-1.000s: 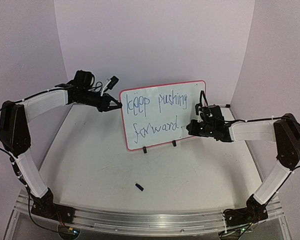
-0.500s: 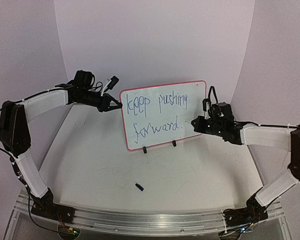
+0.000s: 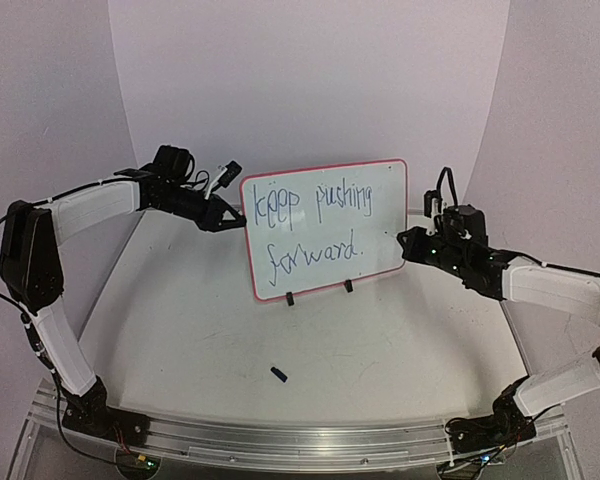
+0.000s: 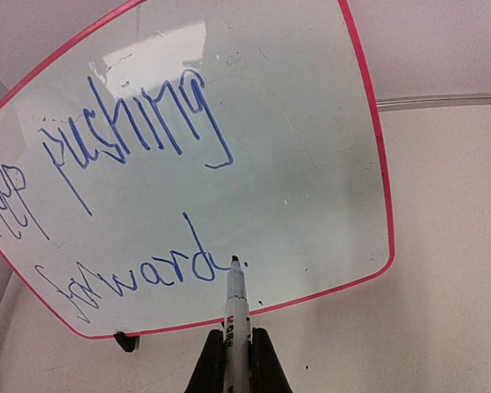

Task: Write a sentence on the whiteboard
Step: Pick up the pen cap from the center of the board.

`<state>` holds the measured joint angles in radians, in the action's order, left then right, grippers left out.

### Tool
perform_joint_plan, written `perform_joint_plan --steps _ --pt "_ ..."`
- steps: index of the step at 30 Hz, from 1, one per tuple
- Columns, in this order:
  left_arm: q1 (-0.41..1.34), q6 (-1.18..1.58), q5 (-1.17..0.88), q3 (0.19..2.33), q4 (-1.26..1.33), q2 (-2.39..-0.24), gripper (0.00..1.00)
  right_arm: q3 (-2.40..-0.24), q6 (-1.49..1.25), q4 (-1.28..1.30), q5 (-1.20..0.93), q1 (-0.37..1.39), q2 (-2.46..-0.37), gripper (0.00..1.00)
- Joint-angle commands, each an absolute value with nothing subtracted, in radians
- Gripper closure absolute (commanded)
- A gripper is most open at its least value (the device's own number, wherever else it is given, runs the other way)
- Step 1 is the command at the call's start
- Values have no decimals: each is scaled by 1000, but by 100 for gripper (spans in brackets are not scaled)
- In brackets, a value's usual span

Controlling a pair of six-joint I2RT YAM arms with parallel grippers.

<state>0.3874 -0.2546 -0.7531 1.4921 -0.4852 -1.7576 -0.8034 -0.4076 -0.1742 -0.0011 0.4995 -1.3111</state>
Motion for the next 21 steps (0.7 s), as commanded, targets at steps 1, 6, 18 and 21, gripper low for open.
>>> perform_joint_plan --steps 1,6,18,21 --pt "388 -251 -746 1497 -495 -1756 74 -792 -397 -188 30 496 -1272 100" --pt "382 -249 -746 1491 -489 -1748 60 -784 -395 -189 33 496 -1253 100" --pt "371 -251 -683 1459 -456 -1708 38 -759 -387 -187 42 495 -1196 100" --pt "371 -242 -627 1416 -396 -1659 37 -756 -379 -183 24 496 -1177 100"
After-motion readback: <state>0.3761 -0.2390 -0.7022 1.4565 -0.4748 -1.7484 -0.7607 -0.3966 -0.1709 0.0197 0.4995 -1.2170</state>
